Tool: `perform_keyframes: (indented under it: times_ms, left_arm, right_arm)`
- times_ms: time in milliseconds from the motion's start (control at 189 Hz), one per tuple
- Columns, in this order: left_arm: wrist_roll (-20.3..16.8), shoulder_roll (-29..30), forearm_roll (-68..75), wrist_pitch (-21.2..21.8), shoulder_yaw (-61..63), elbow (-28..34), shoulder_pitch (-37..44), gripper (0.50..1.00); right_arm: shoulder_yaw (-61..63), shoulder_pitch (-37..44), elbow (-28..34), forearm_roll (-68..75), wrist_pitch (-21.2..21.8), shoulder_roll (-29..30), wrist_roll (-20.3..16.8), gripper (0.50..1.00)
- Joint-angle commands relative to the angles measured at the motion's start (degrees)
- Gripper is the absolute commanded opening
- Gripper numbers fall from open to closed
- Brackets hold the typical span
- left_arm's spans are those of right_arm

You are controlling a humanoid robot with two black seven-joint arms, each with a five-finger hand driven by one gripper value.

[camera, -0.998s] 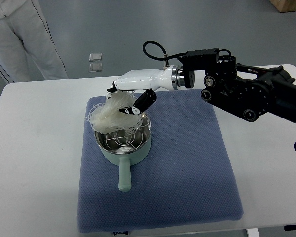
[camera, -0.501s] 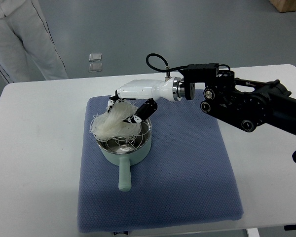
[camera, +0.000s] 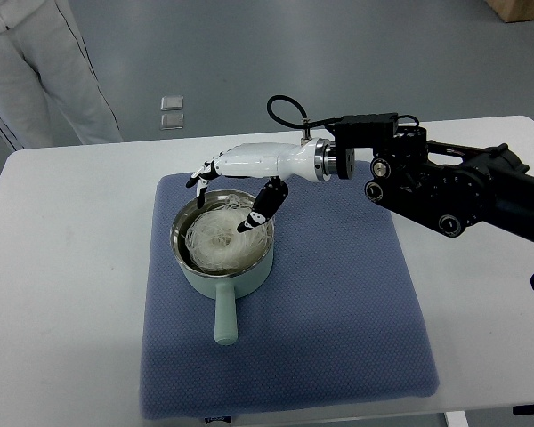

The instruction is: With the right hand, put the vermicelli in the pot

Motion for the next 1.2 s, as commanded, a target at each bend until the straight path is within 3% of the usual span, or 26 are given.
perform_keyframes:
  times_ms: [0, 238, 443, 665, 892, 1029, 1193]
  left_arm:
    - [0.0, 0.0, 0.0, 0.0, 0.1, 0.0, 0.0, 1.000]
    - [0.0, 0.0, 0.0, 0.0, 0.0, 0.1, 0.0, 1.000]
    - [0.0, 0.0, 0.0, 0.0, -0.1, 0.0, 0.0, 1.000]
    - [0.0, 0.0, 0.0, 0.0, 0.0, 0.0, 0.0, 1.000]
    - [0.0, 0.0, 0.0, 0.0, -0.1, 0.1, 0.0, 1.000]
    - [0.0, 0.0, 0.0, 0.0, -0.1, 0.0, 0.0, 1.000]
    - [0.0, 0.0, 0.0, 0.0, -0.1, 0.1, 0.0, 1.000]
  right_arm:
    - [0.3, 0.6, 0.0, 1.8, -0.1, -0.6, 0.0, 0.897]
    - [8.7, 0.0, -0.1, 12.1, 0.0, -1.3, 0.0, 0.897]
    - [19.8, -7.4, -1.3, 19.6, -0.7, -0.7, -0.3, 0.897]
    - [26.4, -12.6, -7.1, 25.3, -0.7, 0.1, -0.7, 0.897]
    - [26.5, -12.8, -15.1, 45.0, -1.2, 0.2, -1.1, 0.897]
    - [26.2, -12.8, -19.7, 56.0, -3.8, 0.8, -5.9, 0.897]
    - [25.8, -13.1, -21.5, 62.6, -4.1, 1.3, -6.5, 0.897]
